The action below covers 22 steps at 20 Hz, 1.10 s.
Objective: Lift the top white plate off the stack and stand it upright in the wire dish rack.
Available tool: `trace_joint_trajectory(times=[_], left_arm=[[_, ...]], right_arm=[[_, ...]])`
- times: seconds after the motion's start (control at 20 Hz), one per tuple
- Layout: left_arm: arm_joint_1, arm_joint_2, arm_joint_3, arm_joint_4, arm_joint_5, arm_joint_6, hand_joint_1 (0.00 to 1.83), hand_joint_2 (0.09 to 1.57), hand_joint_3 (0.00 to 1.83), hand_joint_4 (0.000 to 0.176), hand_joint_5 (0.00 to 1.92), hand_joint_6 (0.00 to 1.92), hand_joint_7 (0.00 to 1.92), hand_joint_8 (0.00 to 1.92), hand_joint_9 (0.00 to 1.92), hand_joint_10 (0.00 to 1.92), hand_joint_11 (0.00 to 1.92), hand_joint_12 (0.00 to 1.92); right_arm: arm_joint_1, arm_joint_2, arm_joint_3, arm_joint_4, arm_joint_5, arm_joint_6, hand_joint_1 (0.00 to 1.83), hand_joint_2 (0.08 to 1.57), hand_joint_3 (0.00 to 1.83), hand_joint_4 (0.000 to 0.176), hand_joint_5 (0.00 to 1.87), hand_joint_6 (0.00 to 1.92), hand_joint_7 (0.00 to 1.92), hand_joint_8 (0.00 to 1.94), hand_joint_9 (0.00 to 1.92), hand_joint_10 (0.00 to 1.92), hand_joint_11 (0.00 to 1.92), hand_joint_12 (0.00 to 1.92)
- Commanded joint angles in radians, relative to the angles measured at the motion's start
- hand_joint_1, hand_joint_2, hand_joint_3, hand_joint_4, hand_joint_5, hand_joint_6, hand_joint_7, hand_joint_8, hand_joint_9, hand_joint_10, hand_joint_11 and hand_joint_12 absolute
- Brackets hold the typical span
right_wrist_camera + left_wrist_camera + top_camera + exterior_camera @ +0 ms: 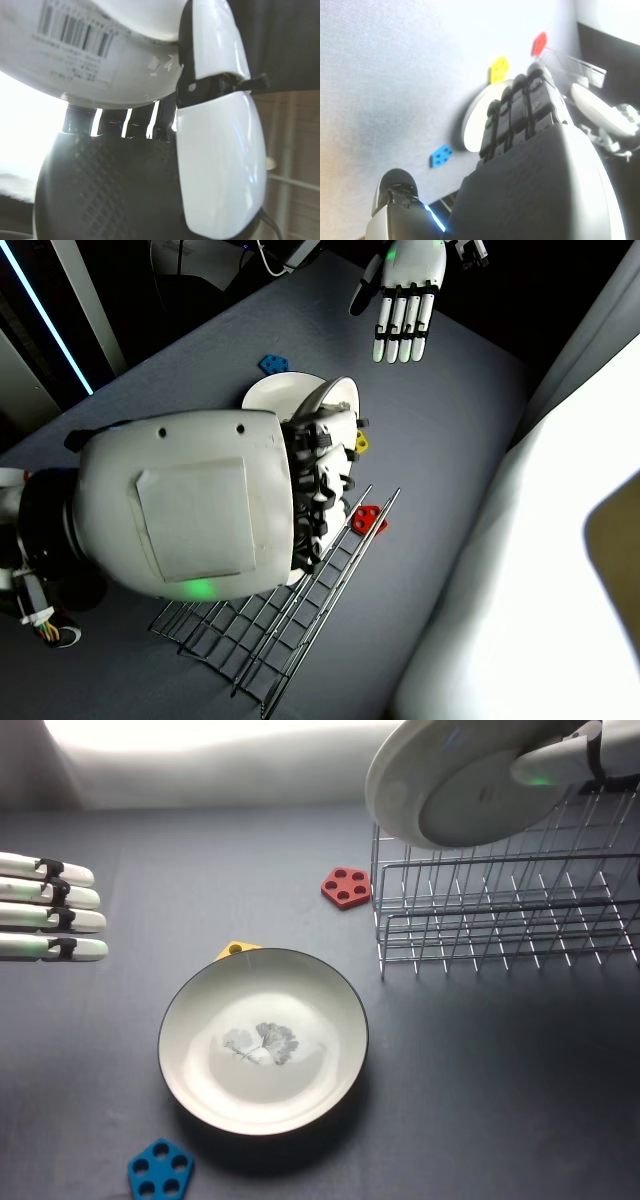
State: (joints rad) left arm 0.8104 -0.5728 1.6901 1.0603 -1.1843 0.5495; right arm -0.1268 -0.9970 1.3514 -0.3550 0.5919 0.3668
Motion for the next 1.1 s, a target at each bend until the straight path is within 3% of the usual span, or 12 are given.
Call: trace_joint_trajectory(times=[0.0, 0.25, 0.5, 0.55, 0.6, 0.65, 0.7, 0.8, 0.95, 1.0, 1.05], left_arm=[[-0.015, 0.012, 0.003, -0.072, -0.064, 0.006, 0.15, 0.93, 0.0, 0.0, 0.05, 0.0, 0.07, 0.0, 0.07, 0.0, 0.07, 0.0], [-0.013, 0.013, 0.012, -0.058, -0.087, 0.006, 0.19, 0.93, 0.0, 0.0, 0.06, 0.0, 0.08, 0.01, 0.08, 0.0, 0.09, 0.01], [-0.011, 0.016, -0.006, -0.059, -0.082, 0.004, 0.15, 0.94, 0.0, 0.0, 0.05, 0.0, 0.08, 0.0, 0.09, 0.01, 0.1, 0.02], [-0.011, 0.015, -0.007, -0.063, -0.074, 0.004, 0.16, 0.94, 0.0, 0.0, 0.05, 0.0, 0.08, 0.0, 0.1, 0.01, 0.11, 0.02], [-0.011, 0.015, -0.009, -0.07, -0.077, 0.004, 0.16, 0.94, 0.0, 0.0, 0.05, 0.0, 0.08, 0.0, 0.1, 0.01, 0.11, 0.02], [-0.011, 0.015, -0.012, -0.065, -0.078, 0.005, 0.16, 0.93, 0.0, 0.0, 0.06, 0.01, 0.09, 0.01, 0.1, 0.01, 0.11, 0.02], [-0.011, 0.015, -0.012, -0.063, -0.077, 0.005, 0.17, 0.93, 0.0, 0.0, 0.05, 0.0, 0.09, 0.0, 0.1, 0.01, 0.11, 0.02], [-0.01, 0.016, -0.008, -0.075, -0.074, 0.005, 0.16, 0.93, 0.0, 0.0, 0.06, 0.0, 0.1, 0.01, 0.11, 0.01, 0.12, 0.02], [-0.01, 0.015, -0.008, -0.093, -0.071, -0.018, 0.18, 0.93, 0.0, 0.0, 0.06, 0.0, 0.09, 0.0, 0.1, 0.0, 0.1, 0.01], [-0.011, 0.012, -0.011, -0.111, -0.078, -0.018, 0.17, 0.93, 0.0, 0.0, 0.05, 0.0, 0.08, 0.0, 0.1, 0.0, 0.1, 0.02], [-0.011, 0.01, -0.02, -0.114, -0.085, -0.018, 0.17, 0.93, 0.0, 0.0, 0.06, 0.0, 0.09, 0.0, 0.1, 0.0, 0.11, 0.02]], right_arm=[[0.023, 0.015, 0.01, 0.066, 0.113, 0.027, 1.5, 1.07, 0.0, 0.0, 0.9, 0.99, 1.08, 0.63, 1.1, 0.76, 0.93, 1.44], [0.023, 0.015, 0.026, 0.073, 0.106, 0.046, 1.5, 1.06, 0.0, 0.0, 0.92, 0.91, 1.07, 0.65, 1.1, 0.79, 0.96, 1.41], [0.022, 0.015, 0.029, 0.083, 0.095, 0.05, 1.49, 1.08, 0.0, 0.0, 0.86, 1.02, 1.02, 0.73, 1.07, 0.84, 0.94, 1.43], [0.021, 0.015, 0.03, 0.083, 0.092, 0.054, 1.4, 1.09, 0.0, 0.0, 0.86, 1.1, 1.02, 0.78, 1.07, 0.98, 0.99, 0.89], [0.021, 0.013, 0.029, 0.08, 0.089, 0.068, 1.48, 1.07, 0.0, 0.0, 0.89, 0.97, 1.07, 0.64, 1.12, 0.79, 0.99, 1.28], [0.021, 0.011, 0.03, 0.075, 0.086, 0.082, 1.49, 1.06, 0.0, 0.0, 0.9, 0.97, 1.09, 0.59, 1.13, 0.75, 0.97, 1.37], [0.021, 0.009, 0.035, 0.066, 0.072, 0.108, 1.49, 1.07, 0.0, 0.0, 0.87, 1.0, 1.06, 0.65, 1.11, 0.77, 0.96, 1.4], [0.018, 0.002, 0.047, 0.063, 0.06, 0.13, 1.5, 1.05, 0.0, 0.0, 0.9, 0.97, 1.13, 0.55, 1.2, 0.63, 1.01, 1.34], [0.011, -0.006, 0.065, 0.063, 0.06, 0.144, 1.49, 1.07, 0.0, 0.0, 0.86, 1.0, 1.06, 0.66, 1.11, 0.78, 0.95, 1.43], [0.007, -0.009, 0.069, 0.065, 0.06, 0.145, 1.5, 1.04, 0.0, 0.0, 0.91, 0.93, 1.13, 0.57, 1.2, 0.63, 1.01, 1.34], [0.002, -0.013, 0.073, 0.066, 0.061, 0.146, 1.41, 1.05, 0.0, 0.0, 0.92, 0.95, 1.14, 0.62, 1.22, 0.75, 1.05, 0.82]])
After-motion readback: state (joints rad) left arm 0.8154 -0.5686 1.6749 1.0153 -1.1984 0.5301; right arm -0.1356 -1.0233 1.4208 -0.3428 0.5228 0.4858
